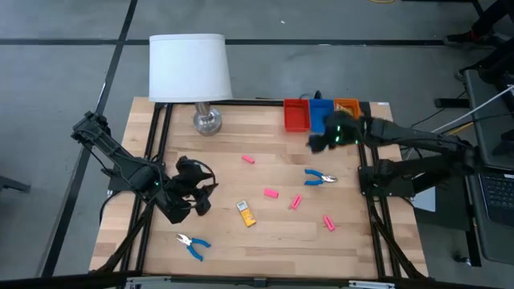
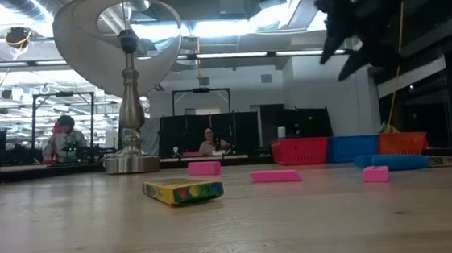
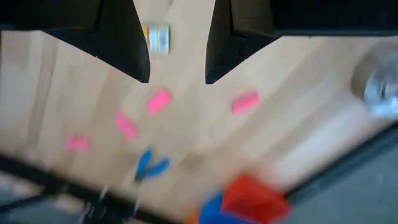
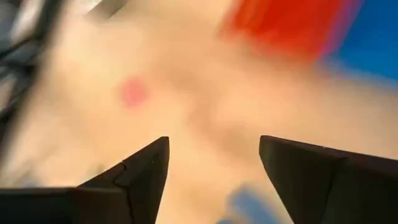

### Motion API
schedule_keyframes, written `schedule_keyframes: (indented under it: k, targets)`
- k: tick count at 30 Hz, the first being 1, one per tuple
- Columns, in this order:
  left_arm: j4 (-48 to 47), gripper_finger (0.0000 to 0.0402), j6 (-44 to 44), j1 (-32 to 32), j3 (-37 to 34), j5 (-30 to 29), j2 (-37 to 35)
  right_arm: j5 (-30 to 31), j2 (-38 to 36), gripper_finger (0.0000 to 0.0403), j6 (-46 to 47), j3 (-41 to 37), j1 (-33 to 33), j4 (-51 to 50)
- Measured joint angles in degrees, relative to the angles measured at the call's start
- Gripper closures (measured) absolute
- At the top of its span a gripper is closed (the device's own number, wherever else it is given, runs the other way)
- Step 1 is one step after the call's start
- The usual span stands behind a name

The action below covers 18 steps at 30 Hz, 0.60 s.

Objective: Pick & Place School Supplies
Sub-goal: Put the crayon box into the orange bin

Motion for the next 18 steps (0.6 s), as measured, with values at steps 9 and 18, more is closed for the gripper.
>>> schedule_keyframes:
  k: [9,18]
  targets:
    - [-11.29,0.0225,-36.07,4.75,0.0,23.76,6.23,6.01,0.44,0.0186,18.11,-0.02,23.1,4.9]
    - [7.8,0.021,24.23,5.31,0.27,31.51,17.53,6.4,1.57,0.0191,17.72,-0.02,32.17,12.51]
